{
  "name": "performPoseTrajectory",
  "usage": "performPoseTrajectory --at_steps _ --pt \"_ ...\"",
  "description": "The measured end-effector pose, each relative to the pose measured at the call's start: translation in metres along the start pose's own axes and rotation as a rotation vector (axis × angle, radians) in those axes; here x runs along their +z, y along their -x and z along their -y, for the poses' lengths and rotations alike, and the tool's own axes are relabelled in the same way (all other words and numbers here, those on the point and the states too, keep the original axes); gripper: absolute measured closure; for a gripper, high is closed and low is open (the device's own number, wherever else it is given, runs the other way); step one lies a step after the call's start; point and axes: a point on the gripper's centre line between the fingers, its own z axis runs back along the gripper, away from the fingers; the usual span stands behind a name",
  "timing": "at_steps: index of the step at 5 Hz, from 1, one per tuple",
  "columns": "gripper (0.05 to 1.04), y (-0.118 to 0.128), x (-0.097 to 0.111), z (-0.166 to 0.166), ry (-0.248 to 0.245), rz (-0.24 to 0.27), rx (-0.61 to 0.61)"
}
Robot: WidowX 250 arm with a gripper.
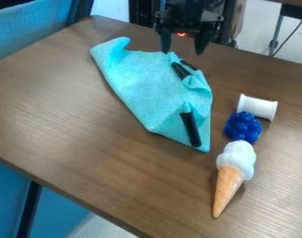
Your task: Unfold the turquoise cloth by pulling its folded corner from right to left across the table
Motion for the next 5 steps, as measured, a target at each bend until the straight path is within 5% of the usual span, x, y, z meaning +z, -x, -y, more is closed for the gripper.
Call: performPoseTrajectory --at_steps 1,5 --pt "0.084 0.002 -0.001 0.007 -0.021 0.038 0.008" --pt "0.133 0.027 -0.029 0.000 -0.094 0.015 -0.011"
